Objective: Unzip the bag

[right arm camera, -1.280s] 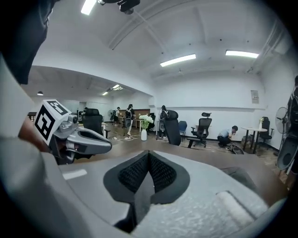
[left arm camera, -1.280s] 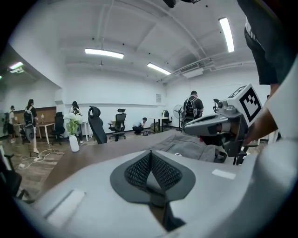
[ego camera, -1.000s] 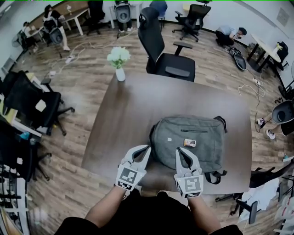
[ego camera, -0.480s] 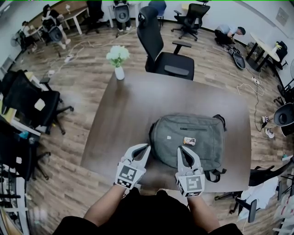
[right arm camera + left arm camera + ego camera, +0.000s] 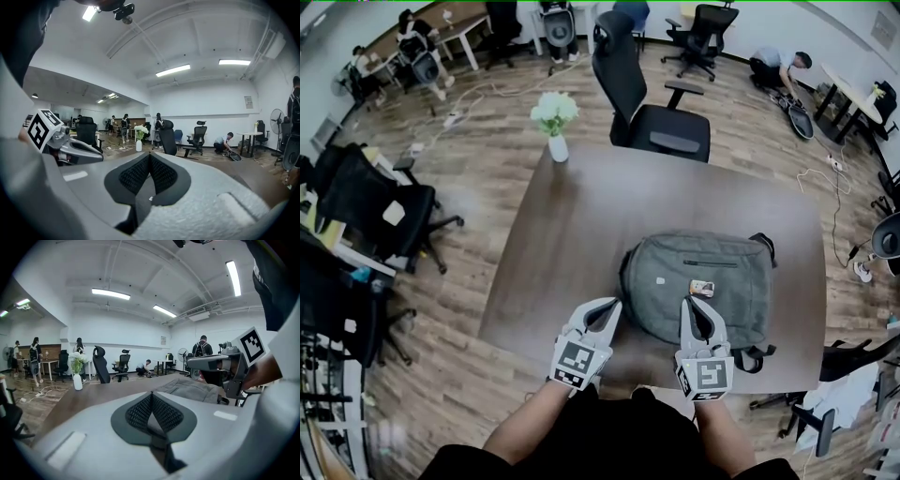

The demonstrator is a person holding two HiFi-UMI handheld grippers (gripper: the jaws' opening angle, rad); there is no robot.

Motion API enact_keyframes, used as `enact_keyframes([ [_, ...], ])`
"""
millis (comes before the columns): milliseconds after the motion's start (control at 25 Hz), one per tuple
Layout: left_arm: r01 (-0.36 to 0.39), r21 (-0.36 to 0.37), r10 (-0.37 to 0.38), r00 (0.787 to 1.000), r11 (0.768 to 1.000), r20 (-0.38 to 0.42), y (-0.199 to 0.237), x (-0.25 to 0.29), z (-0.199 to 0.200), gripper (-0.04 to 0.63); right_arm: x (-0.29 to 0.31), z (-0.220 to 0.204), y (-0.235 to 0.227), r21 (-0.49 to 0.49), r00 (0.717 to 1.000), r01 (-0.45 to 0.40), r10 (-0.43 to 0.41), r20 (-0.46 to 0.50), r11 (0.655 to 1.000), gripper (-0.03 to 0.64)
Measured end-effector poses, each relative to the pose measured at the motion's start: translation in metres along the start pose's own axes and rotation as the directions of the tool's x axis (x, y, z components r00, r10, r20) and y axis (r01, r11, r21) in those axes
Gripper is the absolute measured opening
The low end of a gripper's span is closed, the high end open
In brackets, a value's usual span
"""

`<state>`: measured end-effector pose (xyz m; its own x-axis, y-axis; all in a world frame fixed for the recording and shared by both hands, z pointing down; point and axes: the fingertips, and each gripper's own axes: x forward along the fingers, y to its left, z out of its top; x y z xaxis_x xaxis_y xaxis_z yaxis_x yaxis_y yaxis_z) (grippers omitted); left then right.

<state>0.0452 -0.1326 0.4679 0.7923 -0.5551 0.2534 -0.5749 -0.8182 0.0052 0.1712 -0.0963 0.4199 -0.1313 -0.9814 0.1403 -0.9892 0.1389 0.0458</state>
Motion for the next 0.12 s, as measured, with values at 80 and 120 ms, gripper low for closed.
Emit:
enact_keyframes([
  [80, 0.000, 0.000, 0.000, 1.000, 1.000, 0.000, -0.0005, -0.0016, 0.0017, 0.017, 0.0004, 0.0006, -0.0003, -0.002, 1.000, 0.006, -0.006, -0.006, 1.000, 0.002],
  [120, 0.000, 0.000, 0.000, 1.000, 1.000, -0.001, -0.0008, -0.0025, 0.0026, 0.017, 0.0003, 0.0006, -0.0008, -0.001, 1.000, 0.009, -0.009, -0.010, 1.000, 0.003],
])
